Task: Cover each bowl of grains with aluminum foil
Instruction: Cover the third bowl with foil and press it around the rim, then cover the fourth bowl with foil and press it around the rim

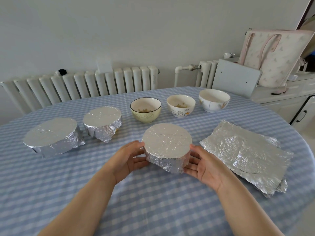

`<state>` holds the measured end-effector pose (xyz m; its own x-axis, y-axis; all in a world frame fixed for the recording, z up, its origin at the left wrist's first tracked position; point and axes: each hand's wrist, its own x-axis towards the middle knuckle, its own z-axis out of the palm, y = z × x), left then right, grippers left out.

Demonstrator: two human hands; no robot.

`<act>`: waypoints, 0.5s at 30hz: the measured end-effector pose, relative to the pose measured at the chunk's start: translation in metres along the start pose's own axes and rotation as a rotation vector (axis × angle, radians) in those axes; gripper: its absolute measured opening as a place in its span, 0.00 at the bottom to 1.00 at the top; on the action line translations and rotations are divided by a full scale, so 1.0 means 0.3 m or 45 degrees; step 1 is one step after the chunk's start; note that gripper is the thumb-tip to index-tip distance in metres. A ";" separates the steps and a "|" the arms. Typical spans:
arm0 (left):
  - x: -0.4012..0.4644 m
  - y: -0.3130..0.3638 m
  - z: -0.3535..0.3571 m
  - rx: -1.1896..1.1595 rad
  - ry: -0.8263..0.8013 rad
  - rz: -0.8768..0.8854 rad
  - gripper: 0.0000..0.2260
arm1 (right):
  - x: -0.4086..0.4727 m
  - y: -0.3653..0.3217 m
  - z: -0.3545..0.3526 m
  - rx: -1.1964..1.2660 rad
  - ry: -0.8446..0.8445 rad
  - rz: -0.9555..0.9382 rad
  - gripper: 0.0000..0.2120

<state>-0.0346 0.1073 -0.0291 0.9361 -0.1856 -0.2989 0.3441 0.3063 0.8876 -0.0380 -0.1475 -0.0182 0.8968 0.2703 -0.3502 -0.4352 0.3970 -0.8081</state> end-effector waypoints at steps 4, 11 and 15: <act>0.017 0.061 -0.006 0.035 -0.056 -0.044 0.24 | 0.010 -0.025 0.010 0.019 -0.009 -0.030 0.13; 0.196 0.171 -0.025 -0.080 0.189 -0.024 0.32 | 0.047 -0.035 0.016 0.078 0.075 -0.061 0.11; 0.336 0.198 -0.011 -0.198 0.317 0.015 0.35 | 0.064 -0.039 0.010 0.092 0.120 -0.085 0.13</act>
<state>0.0803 0.1098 -0.0077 0.9226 0.0481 -0.3828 0.3220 0.4502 0.8328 -0.0160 -0.1443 -0.0140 0.9259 0.1588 -0.3428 -0.3761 0.4743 -0.7960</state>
